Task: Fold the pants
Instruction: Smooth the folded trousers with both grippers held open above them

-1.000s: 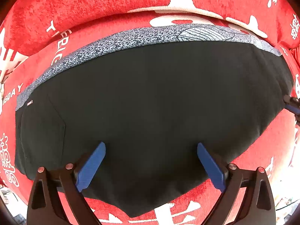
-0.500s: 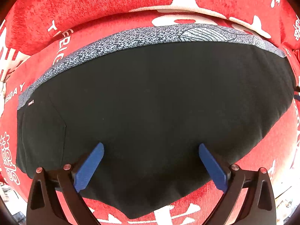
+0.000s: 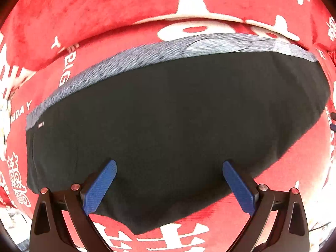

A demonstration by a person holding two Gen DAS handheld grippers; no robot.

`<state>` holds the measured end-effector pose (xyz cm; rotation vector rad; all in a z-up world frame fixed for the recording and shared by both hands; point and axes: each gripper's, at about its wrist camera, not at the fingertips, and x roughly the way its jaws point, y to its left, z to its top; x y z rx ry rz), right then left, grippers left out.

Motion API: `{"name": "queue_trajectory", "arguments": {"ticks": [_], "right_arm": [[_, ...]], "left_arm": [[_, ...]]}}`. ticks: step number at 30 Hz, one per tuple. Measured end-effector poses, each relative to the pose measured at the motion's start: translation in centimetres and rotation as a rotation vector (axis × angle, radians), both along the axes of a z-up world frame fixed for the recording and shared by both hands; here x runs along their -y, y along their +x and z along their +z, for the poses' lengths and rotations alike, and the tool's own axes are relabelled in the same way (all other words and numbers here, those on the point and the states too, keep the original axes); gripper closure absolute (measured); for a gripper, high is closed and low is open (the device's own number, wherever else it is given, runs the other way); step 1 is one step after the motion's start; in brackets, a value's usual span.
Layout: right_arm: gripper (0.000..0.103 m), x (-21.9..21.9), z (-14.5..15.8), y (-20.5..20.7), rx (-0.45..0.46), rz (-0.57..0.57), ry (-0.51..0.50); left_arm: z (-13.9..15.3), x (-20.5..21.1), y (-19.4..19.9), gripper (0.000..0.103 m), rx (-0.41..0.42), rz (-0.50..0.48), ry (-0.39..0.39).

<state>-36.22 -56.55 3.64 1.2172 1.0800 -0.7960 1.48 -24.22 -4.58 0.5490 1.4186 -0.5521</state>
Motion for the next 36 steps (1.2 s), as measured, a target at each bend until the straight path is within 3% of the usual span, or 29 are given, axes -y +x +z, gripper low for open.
{"name": "queue_trajectory", "arguments": {"ticks": [6, 13, 22, 36], "right_arm": [[0.064, -4.1, -0.6, 0.3, 0.087, 0.069, 0.098], [0.059, -6.8, -0.6, 2.3, 0.111, 0.134, 0.124], [0.057, -5.2, -1.1, 3.1, 0.159, 0.156, 0.158], [0.055, -0.3, -1.7, 1.3, 0.227, 0.163, 0.214]], "left_arm": [[0.7, 2.1, -1.4, 0.001, 0.003, -0.035, -0.01], [0.9, 3.5, -2.9, 0.001, -0.003, -0.077, 0.0], [1.1, 6.4, -4.7, 0.001, -0.004, -0.101, 0.042], [1.7, 14.3, -7.7, 0.001, -0.003, -0.162, 0.036]]}}
